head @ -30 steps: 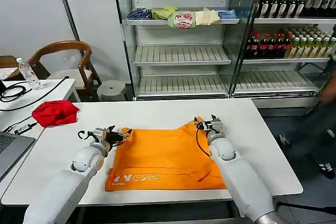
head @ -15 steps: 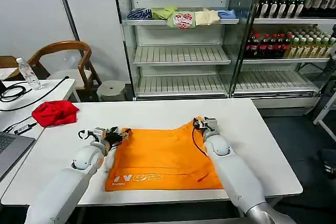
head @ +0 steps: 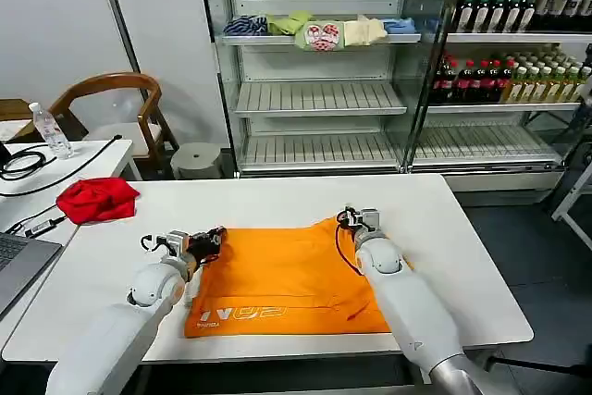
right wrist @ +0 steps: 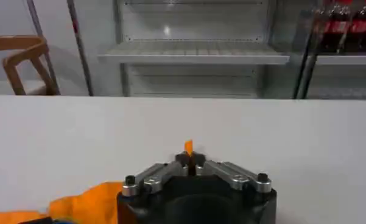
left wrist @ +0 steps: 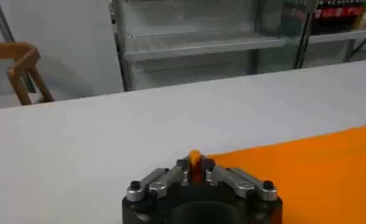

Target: Fold and organize the clothes.

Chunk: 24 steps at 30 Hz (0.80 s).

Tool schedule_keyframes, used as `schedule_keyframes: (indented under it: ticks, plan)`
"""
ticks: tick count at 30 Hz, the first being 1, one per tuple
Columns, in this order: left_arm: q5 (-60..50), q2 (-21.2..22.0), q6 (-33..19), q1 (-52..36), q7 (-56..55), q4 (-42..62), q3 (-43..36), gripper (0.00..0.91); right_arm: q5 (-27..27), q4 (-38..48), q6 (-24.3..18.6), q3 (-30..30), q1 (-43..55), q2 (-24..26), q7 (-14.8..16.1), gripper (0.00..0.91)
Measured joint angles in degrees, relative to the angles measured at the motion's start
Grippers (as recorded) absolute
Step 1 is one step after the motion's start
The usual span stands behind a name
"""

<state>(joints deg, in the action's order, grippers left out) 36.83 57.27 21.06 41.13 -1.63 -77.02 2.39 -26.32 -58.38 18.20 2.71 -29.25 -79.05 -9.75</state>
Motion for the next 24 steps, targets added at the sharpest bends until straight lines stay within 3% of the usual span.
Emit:
schedule_keyframes:
  ticks: [8, 24]
  plan:
    - [1.03, -1.58, -1.14, 2.19, -0.69, -3.39, 1.62, 0.02, -1.09, -6.08, 0.73, 0.12, -2.72, 2.06, -1.24, 0.0]
    - [1.29, -3.49, -3.35, 14.52, -2.63, -16.34, 7.51, 0.02, -2.11, -29.92, 1.89, 3.88, -17.34, 10.45, -2.52, 0.0]
